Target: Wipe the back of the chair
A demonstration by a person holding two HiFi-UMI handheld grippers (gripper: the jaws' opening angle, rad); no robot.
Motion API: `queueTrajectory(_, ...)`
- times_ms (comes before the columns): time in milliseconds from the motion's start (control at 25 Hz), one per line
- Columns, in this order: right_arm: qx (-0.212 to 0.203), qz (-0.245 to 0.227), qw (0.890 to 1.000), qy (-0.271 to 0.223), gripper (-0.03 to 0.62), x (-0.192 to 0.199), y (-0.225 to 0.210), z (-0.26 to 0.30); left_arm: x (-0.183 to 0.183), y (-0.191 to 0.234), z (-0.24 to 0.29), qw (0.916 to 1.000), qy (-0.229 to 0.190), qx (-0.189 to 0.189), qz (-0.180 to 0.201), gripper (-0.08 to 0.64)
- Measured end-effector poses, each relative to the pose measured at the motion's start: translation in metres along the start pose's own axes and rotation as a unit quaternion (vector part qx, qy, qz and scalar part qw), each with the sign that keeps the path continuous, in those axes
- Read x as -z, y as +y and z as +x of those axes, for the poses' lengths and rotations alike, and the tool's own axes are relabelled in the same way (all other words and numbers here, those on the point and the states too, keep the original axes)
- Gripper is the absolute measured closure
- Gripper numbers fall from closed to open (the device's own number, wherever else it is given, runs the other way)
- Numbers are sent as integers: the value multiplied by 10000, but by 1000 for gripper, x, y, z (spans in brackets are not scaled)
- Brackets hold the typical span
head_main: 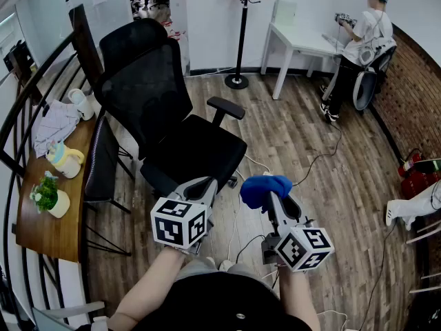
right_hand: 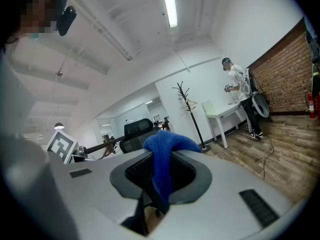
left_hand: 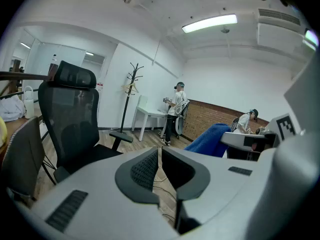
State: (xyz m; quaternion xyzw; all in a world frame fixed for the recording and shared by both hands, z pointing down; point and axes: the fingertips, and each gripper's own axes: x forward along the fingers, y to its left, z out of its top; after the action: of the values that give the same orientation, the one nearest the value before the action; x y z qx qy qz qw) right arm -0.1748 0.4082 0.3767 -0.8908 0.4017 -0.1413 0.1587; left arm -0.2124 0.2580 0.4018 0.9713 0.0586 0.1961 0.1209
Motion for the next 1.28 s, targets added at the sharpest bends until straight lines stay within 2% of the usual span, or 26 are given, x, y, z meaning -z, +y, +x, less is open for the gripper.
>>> queueTrajectory(400, -19, 274, 9995, 128, 511, 17, 5, 3, 13, 2, 4, 9997, 189, 119, 15, 525)
queueTrajectory(560, -85, 437, 9990, 46, 511, 16, 7, 4, 13, 4, 2, 9995, 181, 253, 72, 525)
queueTrajectory(680, 16, 458, 9989, -23, 509, 17, 7, 5, 21, 9, -1, 9993, 257, 268, 85, 525)
queueTrajectory(880, -15, 587, 9982, 145, 509, 33, 11, 10, 28, 15, -1, 9987, 363, 351, 121, 526)
queueTrajectory(1160, 159, 769, 9965, 297, 509, 49, 3, 13, 27, 20, 8, 9979, 439, 476, 65, 525)
queueTrajectory(1280, 174, 661, 9970, 372, 509, 48, -6, 24, 25, 22, 18, 9978, 452, 483, 58, 525)
